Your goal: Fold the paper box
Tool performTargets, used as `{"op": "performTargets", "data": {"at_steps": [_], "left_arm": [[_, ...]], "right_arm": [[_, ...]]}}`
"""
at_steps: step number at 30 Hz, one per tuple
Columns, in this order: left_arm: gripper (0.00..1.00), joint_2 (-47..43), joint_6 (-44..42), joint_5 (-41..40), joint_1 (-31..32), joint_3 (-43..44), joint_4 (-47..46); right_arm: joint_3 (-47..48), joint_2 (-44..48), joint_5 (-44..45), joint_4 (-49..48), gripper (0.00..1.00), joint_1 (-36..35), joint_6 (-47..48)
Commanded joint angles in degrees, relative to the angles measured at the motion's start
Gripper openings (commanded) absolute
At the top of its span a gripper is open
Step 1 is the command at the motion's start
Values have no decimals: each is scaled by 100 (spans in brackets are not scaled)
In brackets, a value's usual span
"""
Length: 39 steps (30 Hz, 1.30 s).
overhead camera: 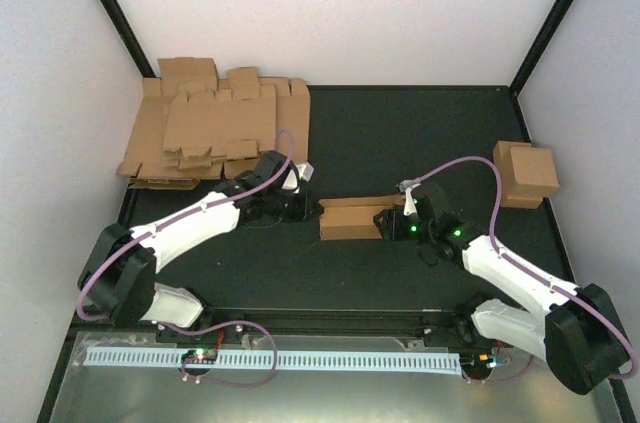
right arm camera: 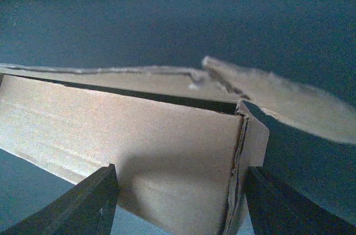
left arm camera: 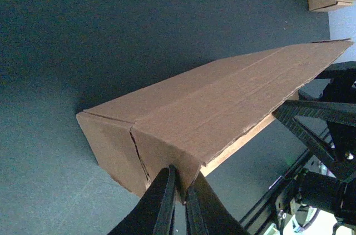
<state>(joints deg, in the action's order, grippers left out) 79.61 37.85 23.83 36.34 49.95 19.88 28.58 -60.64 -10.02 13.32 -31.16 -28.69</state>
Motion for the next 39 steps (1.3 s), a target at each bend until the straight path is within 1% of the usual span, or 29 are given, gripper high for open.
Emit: {"op": "performTargets", "data": {"at_steps": [1, 4, 9, 18, 29, 39], "left_arm": [[7, 139, 360, 229, 16, -183, -98], [7, 114, 296, 104, 15, -244, -88], [7, 25, 6, -391, 21, -193, 375], [4, 2, -261, -711, 78, -159, 655], [3, 105, -625, -1232, 245, 266, 1340], [3, 379, -752, -1480, 440, 625, 1638]], "right_arm": [[-89, 39, -82, -99, 66, -50, -32], [-98, 27, -88, -116, 66, -55, -33], [-81, 18, -87, -109, 66, -49, -27], [32, 47, 3, -6, 66, -48, 44], [62, 36, 58, 41, 66, -53, 80], [38, 13, 43, 5, 66, -48, 74]]}}
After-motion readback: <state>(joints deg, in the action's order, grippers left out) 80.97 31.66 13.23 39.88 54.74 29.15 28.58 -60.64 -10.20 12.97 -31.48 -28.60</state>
